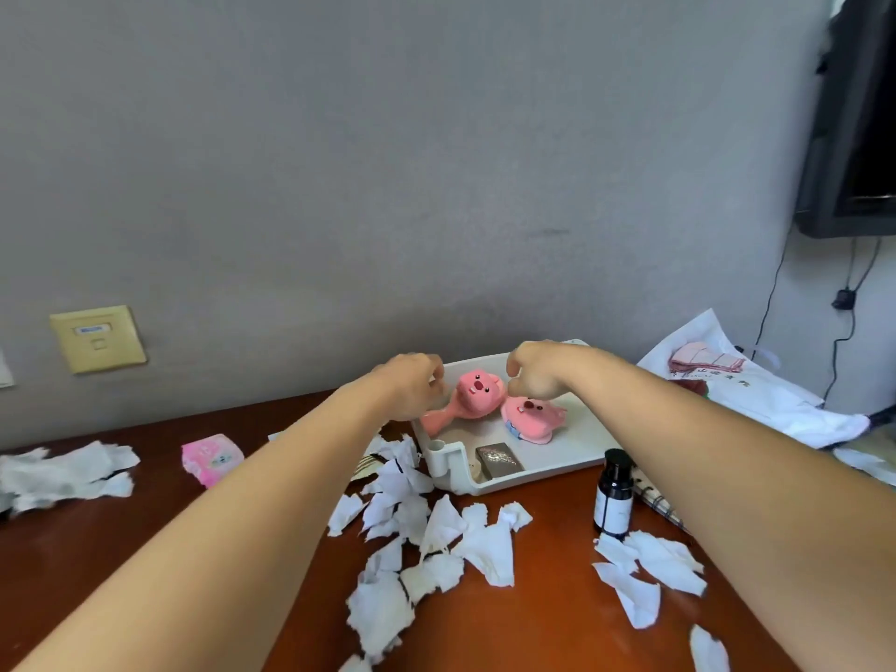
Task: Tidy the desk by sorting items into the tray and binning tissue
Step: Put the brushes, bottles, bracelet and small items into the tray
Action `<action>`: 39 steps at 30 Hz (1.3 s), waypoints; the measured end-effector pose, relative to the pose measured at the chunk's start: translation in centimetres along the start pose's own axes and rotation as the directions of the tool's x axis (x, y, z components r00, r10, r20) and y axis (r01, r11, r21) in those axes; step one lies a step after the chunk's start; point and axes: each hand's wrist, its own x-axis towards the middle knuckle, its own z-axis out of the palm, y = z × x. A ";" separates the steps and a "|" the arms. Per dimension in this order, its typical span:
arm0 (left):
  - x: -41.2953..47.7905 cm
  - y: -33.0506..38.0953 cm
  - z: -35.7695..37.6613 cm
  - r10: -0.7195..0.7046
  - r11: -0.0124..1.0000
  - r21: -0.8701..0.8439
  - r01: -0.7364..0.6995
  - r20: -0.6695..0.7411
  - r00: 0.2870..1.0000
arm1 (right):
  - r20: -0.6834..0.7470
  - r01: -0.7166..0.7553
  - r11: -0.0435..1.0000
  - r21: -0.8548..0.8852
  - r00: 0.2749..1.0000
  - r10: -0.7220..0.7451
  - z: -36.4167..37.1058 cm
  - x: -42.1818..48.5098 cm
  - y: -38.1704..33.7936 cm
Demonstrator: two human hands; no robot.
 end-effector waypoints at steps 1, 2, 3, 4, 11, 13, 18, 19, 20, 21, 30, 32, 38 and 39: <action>-1.0 0.0 -0.6 0.008 1.000 0.001 -0.008 -0.010 1.000 | -0.001 0.025 1.000 0.003 1.000 -0.025 -0.4 -0.9 -0.4; -2.1 0.1 -1.2 0.015 1.000 0.002 -0.014 -0.022 1.000 | -0.001 0.052 0.999 0.006 0.999 -0.052 -0.7 -1.7 -0.8; -3.1 0.1 -1.7 0.019 1.000 -0.003 -0.020 -0.032 0.999 | -0.003 0.080 0.997 0.007 0.997 -0.080 -1.0 -2.6 -1.1; -4.3 0.1 -2.1 0.020 1.000 -0.017 -0.021 -0.036 0.999 | -0.003 0.106 0.994 0.006 0.994 -0.105 -1.1 -3.6 -1.5; -12.7 -0.1 -3.6 0.042 0.995 -0.094 -0.042 0.000 0.999 | 0.012 0.247 0.968 -0.029 0.969 -0.247 -0.1 -9.8 -2.3; -14.7 -0.3 -3.5 0.035 0.992 -0.119 -0.035 -0.004 0.999 | 0.009 0.243 0.968 -0.054 0.970 -0.243 0.8 -11.4 -2.1; -18.3 -0.4 -1.1 -0.026 0.959 -0.283 0.027 0.007 1.000 | -0.016 0.226 0.971 -0.076 0.974 -0.227 4.5 -14.4 -1.7; -18.7 -0.3 -0.4 -0.037 0.952 -0.303 0.038 0.011 0.999 | -0.035 0.226 0.971 -0.078 0.973 -0.229 5.3 -14.9 -1.6; -18.9 -0.2 0.3 -0.043 0.949 -0.313 0.045 0.013 0.999 | -0.060 0.227 0.971 -0.081 0.971 -0.232 6.0 -15.1 -1.5; -19.2 -0.1 1.0 -0.052 0.947 -0.318 0.055 0.018 0.998 | -0.084 0.228 0.970 -0.082 0.968 -0.235 6.7 -15.3 -1.3; -19.7 -1.3 5.6 -0.237 0.904 -0.348 0.249 0.078 0.968 | -0.398 0.006 0.984 -0.180 0.914 -0.078 9.8 -14.0 2.0; -19.5 -1.7 6.0 -0.259 0.894 -0.357 0.269 0.078 0.963 | -0.434 -0.096 0.983 -0.155 0.901 0.020 9.4 -13.6 2.9; -18.4 -2.8 6.7 -0.272 0.917 -0.274 0.289 0.101 0.957 | -0.372 -0.045 0.996 0.074 0.925 0.070 8.5 -11.9 4.5; -18.1 -2.8 6.7 -0.272 0.921 -0.261 0.289 0.102 0.957 | -0.361 -0.007 0.995 0.101 0.932 0.043 8.3 -11.6 4.6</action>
